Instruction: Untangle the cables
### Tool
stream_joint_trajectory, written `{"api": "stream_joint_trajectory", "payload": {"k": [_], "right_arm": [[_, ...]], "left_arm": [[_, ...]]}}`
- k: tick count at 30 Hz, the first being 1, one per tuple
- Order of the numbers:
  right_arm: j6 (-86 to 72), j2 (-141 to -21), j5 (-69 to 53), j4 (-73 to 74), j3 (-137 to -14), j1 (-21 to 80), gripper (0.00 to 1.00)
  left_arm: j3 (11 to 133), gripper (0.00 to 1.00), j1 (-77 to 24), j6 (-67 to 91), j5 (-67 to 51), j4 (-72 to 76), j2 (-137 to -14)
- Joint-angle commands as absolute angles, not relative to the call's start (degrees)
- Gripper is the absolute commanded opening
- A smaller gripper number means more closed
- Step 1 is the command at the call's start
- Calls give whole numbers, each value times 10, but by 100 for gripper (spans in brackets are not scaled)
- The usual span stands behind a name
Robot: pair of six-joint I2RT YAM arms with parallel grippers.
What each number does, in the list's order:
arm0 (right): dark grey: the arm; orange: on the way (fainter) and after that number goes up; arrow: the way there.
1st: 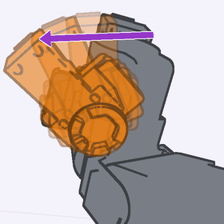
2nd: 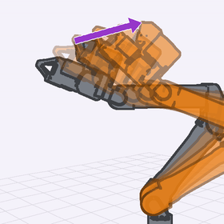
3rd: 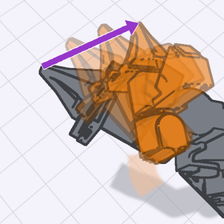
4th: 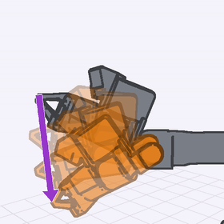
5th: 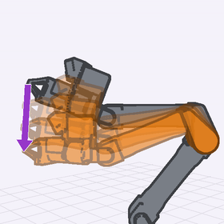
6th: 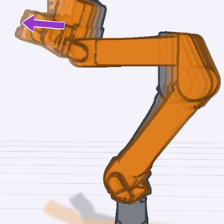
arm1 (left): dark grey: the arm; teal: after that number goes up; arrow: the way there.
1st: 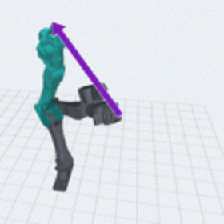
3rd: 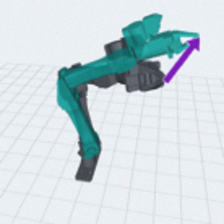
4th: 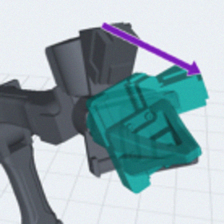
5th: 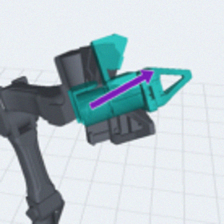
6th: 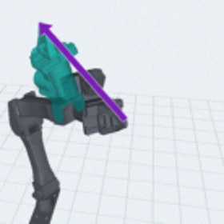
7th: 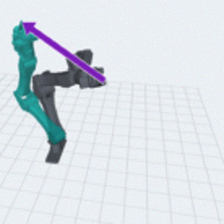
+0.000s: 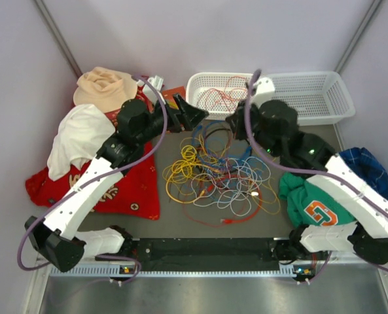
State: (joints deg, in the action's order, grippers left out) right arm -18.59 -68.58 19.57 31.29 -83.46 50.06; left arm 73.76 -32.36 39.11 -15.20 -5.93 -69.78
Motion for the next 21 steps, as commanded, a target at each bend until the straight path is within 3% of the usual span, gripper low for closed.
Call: {"api": "stream_joint_trajectory", "payload": {"k": [1,5,11,18,21], "right_arm": [[-120,-719,249,363,-1021,491,0],[-99,-783,262,424,-1180,466,0],[-119,-855,248,426,-1304,398,0],[-125,-823,240,206,-1227,364,0],[-119,-869,223,199,-1315,364,0]], "left_arm": [[672,99,-321,385,20,-124,-631],[622,99,-320,370,65,-161,-585],[557,99,-318,378,102,-228,-533],[504,99,-318,388,82,-239,-482],[487,99,-319,396,65,-222,-476]]}}
